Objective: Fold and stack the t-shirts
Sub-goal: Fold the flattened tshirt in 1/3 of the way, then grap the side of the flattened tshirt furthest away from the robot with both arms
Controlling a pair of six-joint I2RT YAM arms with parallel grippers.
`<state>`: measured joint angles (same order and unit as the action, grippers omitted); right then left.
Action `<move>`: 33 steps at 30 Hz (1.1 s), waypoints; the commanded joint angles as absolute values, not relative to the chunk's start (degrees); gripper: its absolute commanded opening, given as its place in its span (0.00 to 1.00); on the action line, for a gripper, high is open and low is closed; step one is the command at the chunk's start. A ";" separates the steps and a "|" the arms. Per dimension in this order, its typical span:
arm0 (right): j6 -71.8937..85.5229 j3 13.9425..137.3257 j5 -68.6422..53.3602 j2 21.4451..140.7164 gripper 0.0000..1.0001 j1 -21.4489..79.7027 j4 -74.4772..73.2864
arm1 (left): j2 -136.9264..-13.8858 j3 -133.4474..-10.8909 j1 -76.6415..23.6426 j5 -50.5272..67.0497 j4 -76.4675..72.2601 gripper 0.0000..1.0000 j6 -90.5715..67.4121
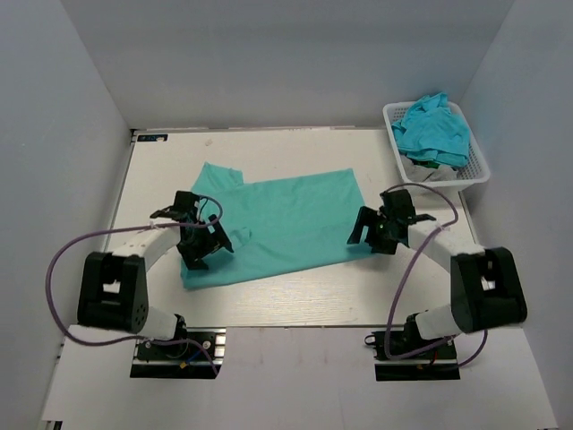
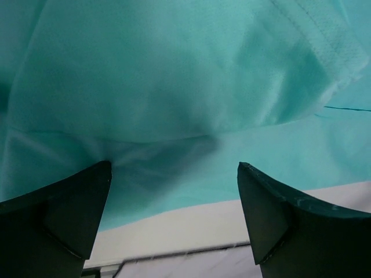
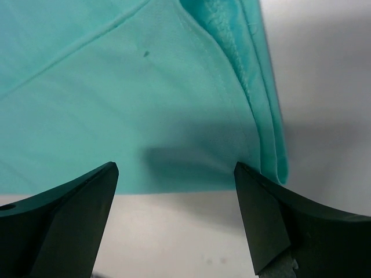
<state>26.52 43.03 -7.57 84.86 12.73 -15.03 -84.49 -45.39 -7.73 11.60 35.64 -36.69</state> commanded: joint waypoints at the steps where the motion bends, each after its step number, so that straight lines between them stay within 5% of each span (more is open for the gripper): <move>1: 27.59 35.87 -11.60 77.99 0.87 15.20 -22.84 | -75.25 -43.59 -8.00 9.49 41.81 1.00 -37.00; 10: 26.98 47.26 -8.62 67.85 0.90 17.49 -28.92 | -75.57 -60.45 -8.00 3.99 43.59 1.00 -35.07; 19: 24.70 65.55 1.65 86.18 0.90 16.79 -29.53 | -103.67 -91.92 -6.24 -13.34 51.77 1.00 -28.48; 28: 22.16 86.65 7.73 103.00 0.90 15.56 -30.32 | -131.20 -125.89 -5.19 -10.28 54.93 1.00 -24.87; 33: 20.13 95.87 10.72 111.96 0.90 14.68 -31.73 | -137.72 -130.00 -4.14 -9.58 53.10 1.00 -24.18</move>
<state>22.39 90.89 7.07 109.58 15.35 -30.68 -138.82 -128.20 -4.97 -9.85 53.08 -25.63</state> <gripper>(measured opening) 0.896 0.994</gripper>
